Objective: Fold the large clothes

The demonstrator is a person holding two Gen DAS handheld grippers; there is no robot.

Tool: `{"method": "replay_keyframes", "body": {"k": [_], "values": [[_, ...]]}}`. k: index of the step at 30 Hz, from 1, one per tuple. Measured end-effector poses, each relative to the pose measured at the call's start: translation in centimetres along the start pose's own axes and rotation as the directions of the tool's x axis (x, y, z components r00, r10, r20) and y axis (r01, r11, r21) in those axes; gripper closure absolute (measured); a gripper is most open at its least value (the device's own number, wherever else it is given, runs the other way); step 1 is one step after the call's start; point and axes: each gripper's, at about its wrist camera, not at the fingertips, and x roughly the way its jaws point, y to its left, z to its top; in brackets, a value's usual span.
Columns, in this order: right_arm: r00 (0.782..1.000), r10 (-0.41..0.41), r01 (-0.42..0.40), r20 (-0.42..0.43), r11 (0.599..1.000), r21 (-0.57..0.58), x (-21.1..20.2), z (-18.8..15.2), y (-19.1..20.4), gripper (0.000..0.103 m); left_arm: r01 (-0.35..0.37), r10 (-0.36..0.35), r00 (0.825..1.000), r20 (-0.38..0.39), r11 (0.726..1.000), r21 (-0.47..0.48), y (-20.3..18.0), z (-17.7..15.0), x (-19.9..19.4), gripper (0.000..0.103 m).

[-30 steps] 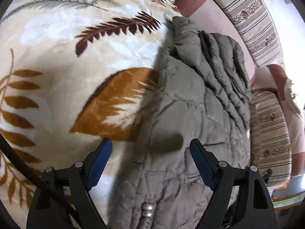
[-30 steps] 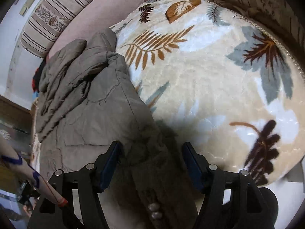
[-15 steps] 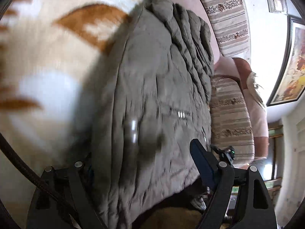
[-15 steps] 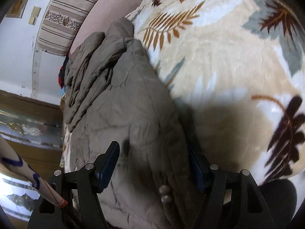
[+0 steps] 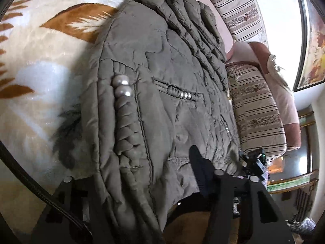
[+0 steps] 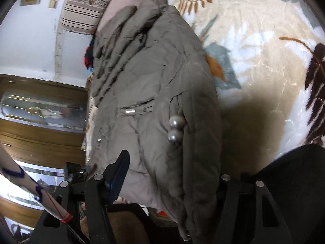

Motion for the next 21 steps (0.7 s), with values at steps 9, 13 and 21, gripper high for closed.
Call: {"method": "replay_keyframes", "body": {"k": [9,13,21], "values": [[0.997,-0.022,0.025,-0.074,0.999,0.038,2.7,-0.9,-1.3,0.039,-0.034,0.032,0.999,-0.028,0.998,-0.05,1.8,0.1,1.0,0.05],[0.994,-0.065,0.066,-0.091,0.998,0.013,3.8,-1.4,-0.6,0.045,-0.059,0.058,0.998,-0.027,0.997,-0.04,1.2,0.0,1.4,0.05],[0.989,-0.118,0.116,-0.09,0.993,-0.02,4.7,-1.7,0.5,0.048,-0.172,0.171,0.985,-0.029,0.985,-0.011,-0.6,0.1,1.8,0.056]]}}
